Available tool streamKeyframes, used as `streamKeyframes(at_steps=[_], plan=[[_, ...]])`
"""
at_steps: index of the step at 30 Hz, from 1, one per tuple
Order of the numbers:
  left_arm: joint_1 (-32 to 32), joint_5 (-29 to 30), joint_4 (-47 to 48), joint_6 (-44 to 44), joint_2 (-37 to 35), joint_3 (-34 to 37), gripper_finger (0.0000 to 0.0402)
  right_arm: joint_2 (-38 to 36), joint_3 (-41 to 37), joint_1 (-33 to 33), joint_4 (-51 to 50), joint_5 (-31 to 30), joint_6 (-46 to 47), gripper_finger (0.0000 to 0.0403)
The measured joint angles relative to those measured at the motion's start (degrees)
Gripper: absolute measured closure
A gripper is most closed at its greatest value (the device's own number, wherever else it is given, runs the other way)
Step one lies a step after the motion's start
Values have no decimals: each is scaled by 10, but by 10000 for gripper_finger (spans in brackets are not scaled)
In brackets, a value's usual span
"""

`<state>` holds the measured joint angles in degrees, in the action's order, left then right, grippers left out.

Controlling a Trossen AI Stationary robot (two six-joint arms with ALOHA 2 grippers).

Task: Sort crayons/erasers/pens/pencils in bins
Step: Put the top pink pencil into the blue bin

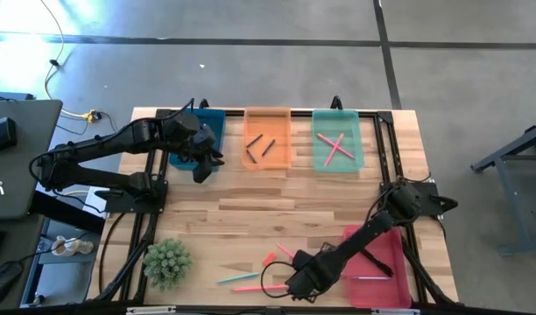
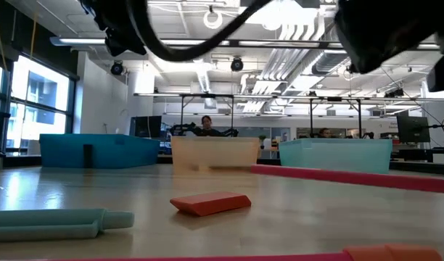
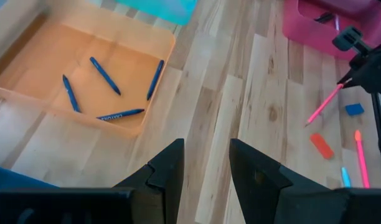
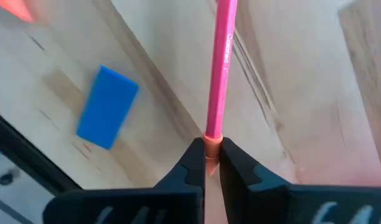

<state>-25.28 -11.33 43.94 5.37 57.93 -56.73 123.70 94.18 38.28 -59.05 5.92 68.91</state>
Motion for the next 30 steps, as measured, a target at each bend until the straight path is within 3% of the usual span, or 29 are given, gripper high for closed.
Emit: streamKeyframes(at_steps=[8,16,22,30], plan=[[0,0,0,4,0,0,287,-1,41,-18,-9,-29,22,400],[0,0,0,4,0,0,287,-2,108,-56,-102,-78,11,400],[0,0,0,0,0,0,287,-3,160,-87,-201,-154,7,400],[0,0,0,0,0,0,287,-25,160,-134,-265,-201,-27,402]])
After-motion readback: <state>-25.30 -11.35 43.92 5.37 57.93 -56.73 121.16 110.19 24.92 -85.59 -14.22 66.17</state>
